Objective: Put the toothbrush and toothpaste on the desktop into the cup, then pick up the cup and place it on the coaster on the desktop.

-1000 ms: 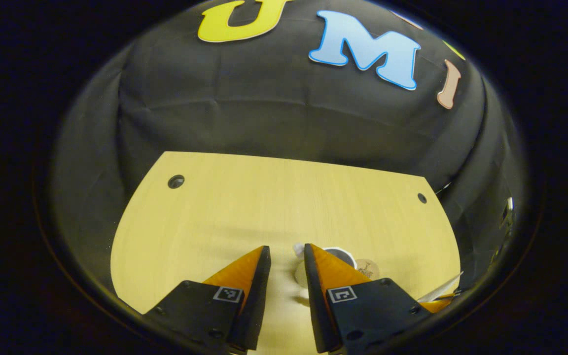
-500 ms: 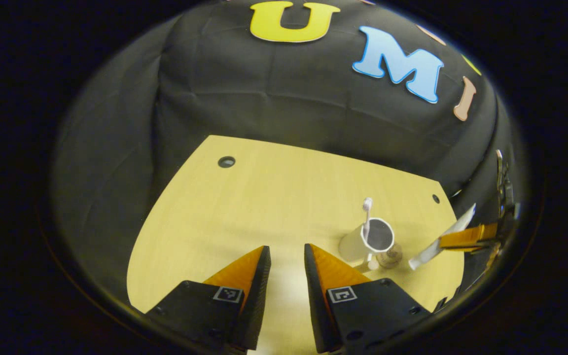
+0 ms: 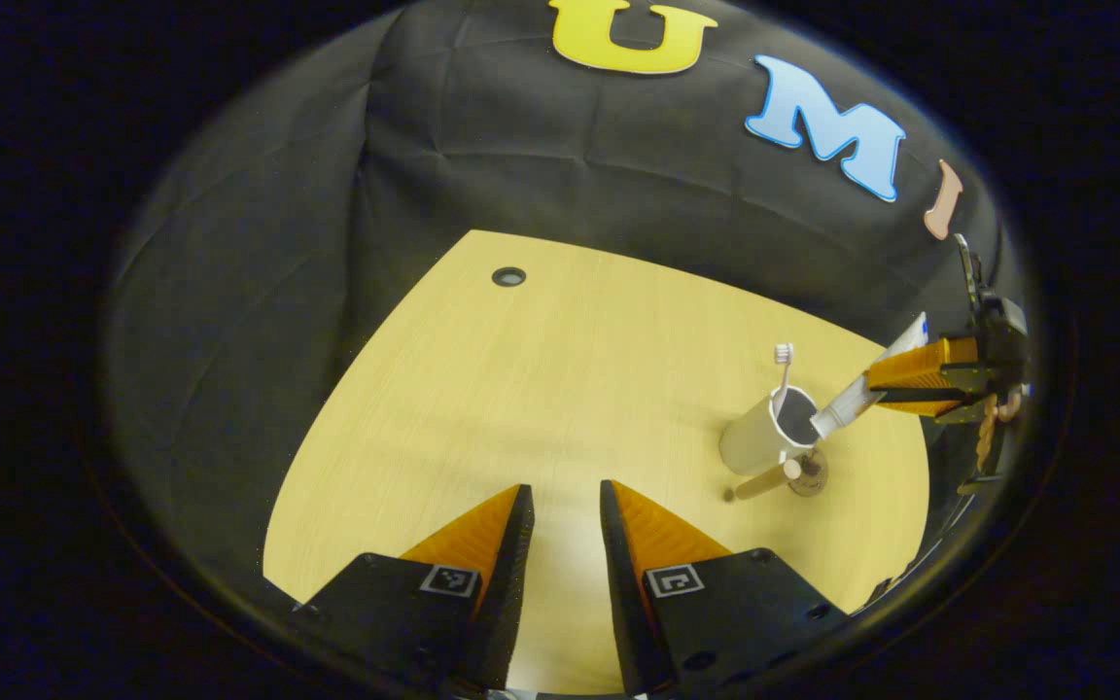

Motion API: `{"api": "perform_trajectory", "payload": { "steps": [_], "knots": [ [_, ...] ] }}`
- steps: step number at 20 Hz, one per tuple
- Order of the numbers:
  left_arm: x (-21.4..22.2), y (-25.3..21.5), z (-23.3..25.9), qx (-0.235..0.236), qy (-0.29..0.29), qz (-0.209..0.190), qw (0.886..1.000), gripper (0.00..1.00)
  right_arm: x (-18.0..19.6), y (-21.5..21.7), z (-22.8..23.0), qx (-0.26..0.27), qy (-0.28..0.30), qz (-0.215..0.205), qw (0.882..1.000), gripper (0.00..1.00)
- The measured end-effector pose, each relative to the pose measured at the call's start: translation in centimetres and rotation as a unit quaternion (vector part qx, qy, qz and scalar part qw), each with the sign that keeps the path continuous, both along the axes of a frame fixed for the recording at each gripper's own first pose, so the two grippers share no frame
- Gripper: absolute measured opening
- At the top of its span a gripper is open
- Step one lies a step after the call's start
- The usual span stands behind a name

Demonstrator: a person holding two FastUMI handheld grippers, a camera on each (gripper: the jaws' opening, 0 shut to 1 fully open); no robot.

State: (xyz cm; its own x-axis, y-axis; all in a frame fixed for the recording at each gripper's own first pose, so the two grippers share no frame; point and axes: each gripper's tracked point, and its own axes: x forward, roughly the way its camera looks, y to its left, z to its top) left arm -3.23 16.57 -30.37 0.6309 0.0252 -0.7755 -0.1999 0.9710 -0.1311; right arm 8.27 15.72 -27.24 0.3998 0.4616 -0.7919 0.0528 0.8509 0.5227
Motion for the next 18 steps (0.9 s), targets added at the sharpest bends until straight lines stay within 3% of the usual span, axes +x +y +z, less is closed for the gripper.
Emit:
{"api": "perform_trajectory", "payload": {
  "steps": [5,9,12,15,16,17,18],
  "knots": [
    [-1.8,0.7,-0.9,-0.012,0.018,0.016,1.000,0.48,0.1,2.2,-1.9,-0.023,0.010,0.031,0.999,0.27],
    [-2.2,0.2,-1.7,-0.031,0.022,0.023,0.999,0.46,-0.5,2.0,-4.5,-0.074,0.008,0.052,0.996,0.27],
    [-2.1,-0.5,-1.5,-0.038,0.025,0.013,0.999,0.48,-0.7,1.8,-4.6,-0.085,0.001,0.051,0.995,0.27],
    [-0.8,-2.5,-1.4,-0.041,0.021,-0.010,0.999,0.48,-1.1,2.3,-4.9,-0.070,0.018,0.044,0.996,0.35],
    [-0.6,-3.1,-1.2,-0.043,0.019,-0.018,0.999,0.46,-1.0,2.5,-4.6,-0.060,0.020,0.041,0.997,0.26],
    [-0.3,-3.6,-1.1,-0.045,0.018,-0.026,0.998,0.46,-1.4,2.5,-4.5,-0.056,0.020,0.040,0.997,0.44],
    [0.1,-4.5,-1.0,-0.052,0.017,-0.035,0.998,0.47,-1.5,2.2,-4.4,-0.059,0.022,0.040,0.997,0.56]
  ]
}}
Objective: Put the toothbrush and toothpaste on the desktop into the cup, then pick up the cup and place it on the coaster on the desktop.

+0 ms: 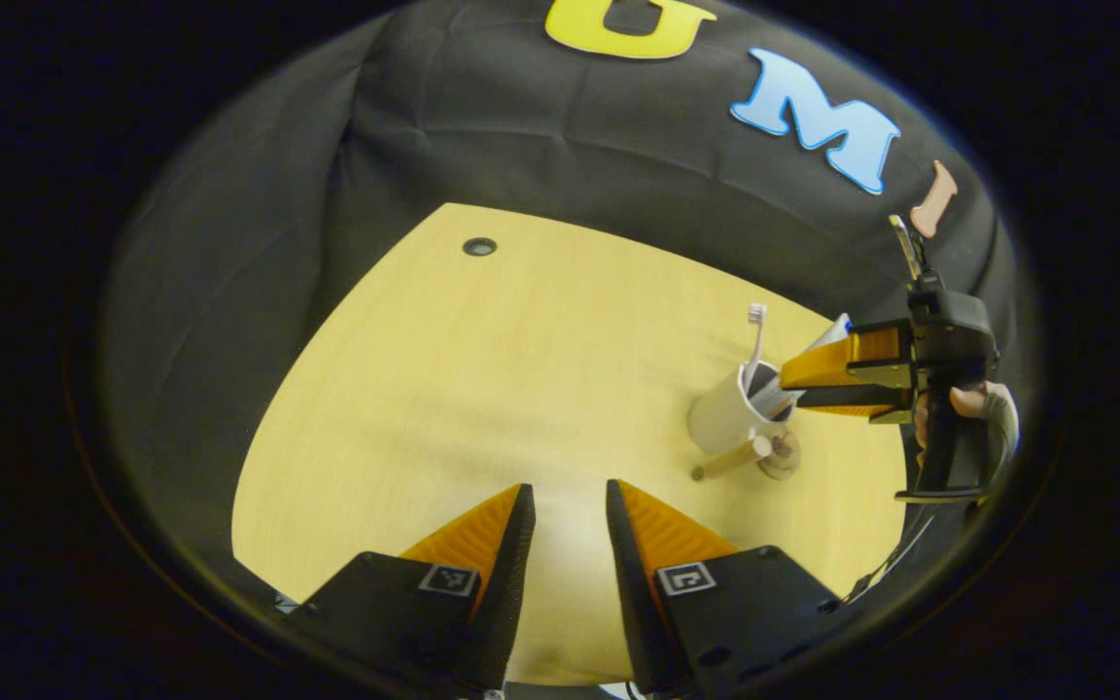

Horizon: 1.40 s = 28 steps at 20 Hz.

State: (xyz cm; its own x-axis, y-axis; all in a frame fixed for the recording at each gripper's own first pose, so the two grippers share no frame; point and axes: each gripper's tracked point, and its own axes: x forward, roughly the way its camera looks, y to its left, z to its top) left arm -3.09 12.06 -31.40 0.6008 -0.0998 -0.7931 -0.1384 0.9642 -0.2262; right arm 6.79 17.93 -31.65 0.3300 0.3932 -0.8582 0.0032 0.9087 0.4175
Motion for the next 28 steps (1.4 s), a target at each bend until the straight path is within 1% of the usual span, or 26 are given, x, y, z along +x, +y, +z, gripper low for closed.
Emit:
{"api": "perform_trajectory", "payload": {
  "steps": [1,2,4,5,7,9,12,14,16,17,19,20,22,24,28],
  "knots": [
    [0.4,-0.8,0.0,-0.003,-0.001,-0.008,1.000,0.58,-0.2,0.3,-0.1,0.004,0.000,0.000,1.000,0.62],
    [0.8,-1.5,-0.1,-0.004,-0.002,-0.017,1.000,0.63,-0.4,0.2,0.3,0.006,0.000,0.001,1.000,0.65],
    [1.2,-2.3,-0.2,-0.002,0.000,-0.029,1.000,0.63,-0.9,-0.1,0.9,0.009,0.003,0.003,1.000,0.66],
    [1.3,-2.8,-0.2,-0.004,0.001,-0.033,0.999,0.62,-1.1,0.0,0.8,0.010,0.004,0.003,1.000,0.70],
    [1.4,-4.0,-0.1,-0.013,0.004,-0.045,0.999,0.63,-1.3,-0.4,1.3,0.016,0.002,-0.004,1.000,0.73],
    [1.8,-5.1,-0.1,-0.016,0.008,-0.064,0.998,0.63,-1.4,-0.9,1.8,0.025,0.002,-0.019,1.000,0.73],
    [2.4,-7.4,0.2,-0.015,0.007,-0.103,0.995,0.71,-2.7,-2.4,1.5,0.029,0.010,-0.043,0.999,0.73],
    [3.3,-8.5,0.5,-0.013,0.008,-0.129,0.992,0.71,-4.2,-4.7,1.2,0.022,0.018,-0.058,0.998,0.74],
    [4.0,-9.9,0.5,-0.007,0.019,-0.163,0.986,0.71,-6.2,-7.4,0.4,0.020,0.032,-0.082,0.996,0.73],
    [4.3,-10.5,0.5,-0.002,0.026,-0.175,0.984,0.72,-7.0,-8.4,-0.1,0.020,0.039,-0.093,0.995,0.73],
    [5.0,-11.5,0.0,0.012,0.039,-0.199,0.979,0.80,-8.8,-10.3,-1.1,0.019,0.055,-0.115,0.992,0.73],
    [5.2,-12.0,-0.2,0.016,0.050,-0.210,0.976,0.80,-9.8,-11.1,-1.6,0.019,0.061,-0.127,0.990,0.73],
    [5.5,-13.4,-1.4,0.011,0.071,-0.228,0.971,0.80,-11.6,-13.0,-2.3,0.019,0.072,-0.150,0.986,0.73],
    [5.6,-14.7,-1.5,0.002,0.086,-0.242,0.966,0.80,-13.5,-14.7,-2.9,0.019,0.083,-0.171,0.981,0.73],
    [6.5,-16.1,-3.3,0.017,0.115,-0.259,0.959,0.80,-16.6,-17.7,-3.7,0.021,0.103,-0.214,0.971,0.73]
  ]
}}
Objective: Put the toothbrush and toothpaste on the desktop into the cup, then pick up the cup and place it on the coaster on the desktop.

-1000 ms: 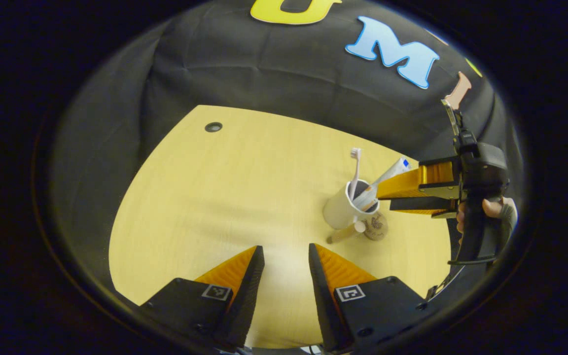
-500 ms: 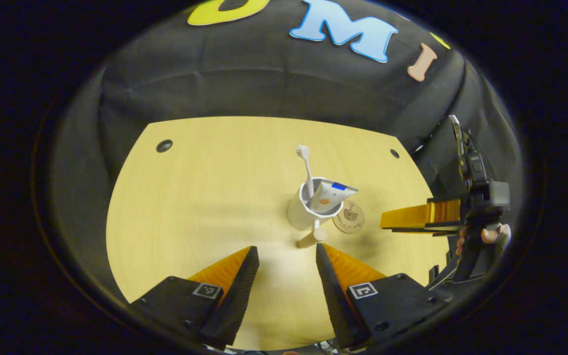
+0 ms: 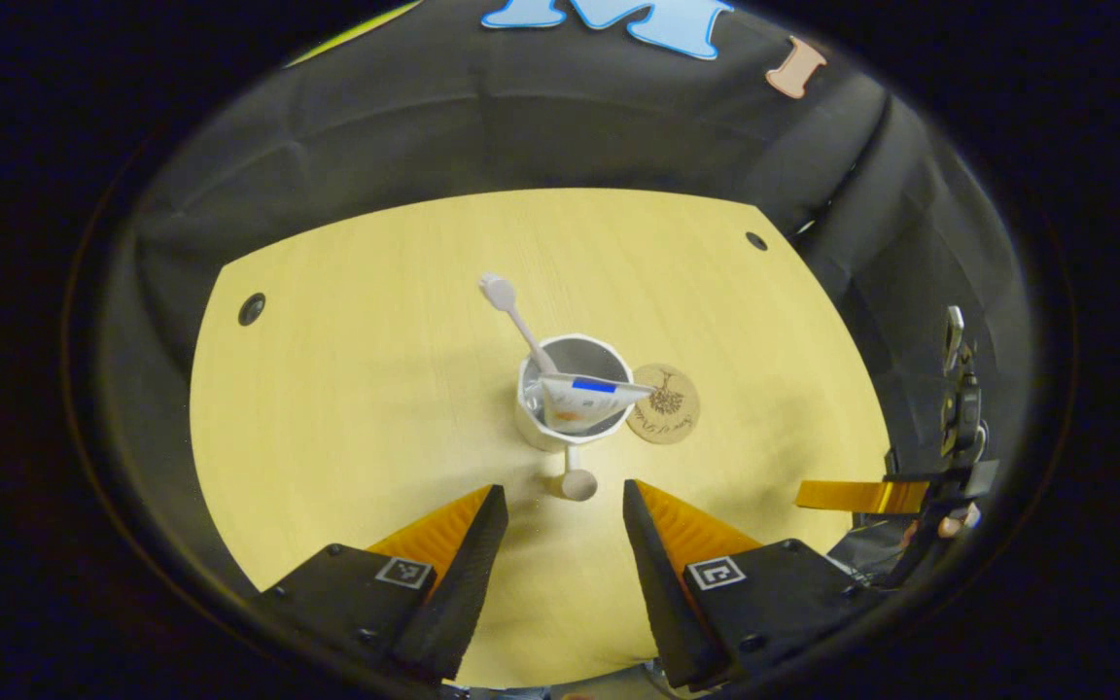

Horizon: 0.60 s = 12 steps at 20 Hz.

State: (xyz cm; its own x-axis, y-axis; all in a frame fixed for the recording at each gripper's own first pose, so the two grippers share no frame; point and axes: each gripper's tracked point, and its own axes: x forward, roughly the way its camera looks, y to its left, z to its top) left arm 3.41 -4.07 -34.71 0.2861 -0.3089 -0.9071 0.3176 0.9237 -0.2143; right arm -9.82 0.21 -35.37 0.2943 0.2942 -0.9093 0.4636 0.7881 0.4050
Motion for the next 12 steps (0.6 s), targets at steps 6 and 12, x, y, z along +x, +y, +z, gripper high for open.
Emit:
{"api": "perform_trajectory", "payload": {
  "steps": [6,12],
  "knots": [
    [1.3,-1.6,-3.6,0.019,0.039,-0.006,0.999,0.80,-3.5,-2.0,-0.7,-0.003,0.025,-0.022,0.999,0.73],
    [2.4,-3.8,-6.1,0.058,0.053,-0.007,0.997,0.80,-4.4,0.6,-1.6,0.020,0.039,-0.003,0.999,0.73]
  ]
}}
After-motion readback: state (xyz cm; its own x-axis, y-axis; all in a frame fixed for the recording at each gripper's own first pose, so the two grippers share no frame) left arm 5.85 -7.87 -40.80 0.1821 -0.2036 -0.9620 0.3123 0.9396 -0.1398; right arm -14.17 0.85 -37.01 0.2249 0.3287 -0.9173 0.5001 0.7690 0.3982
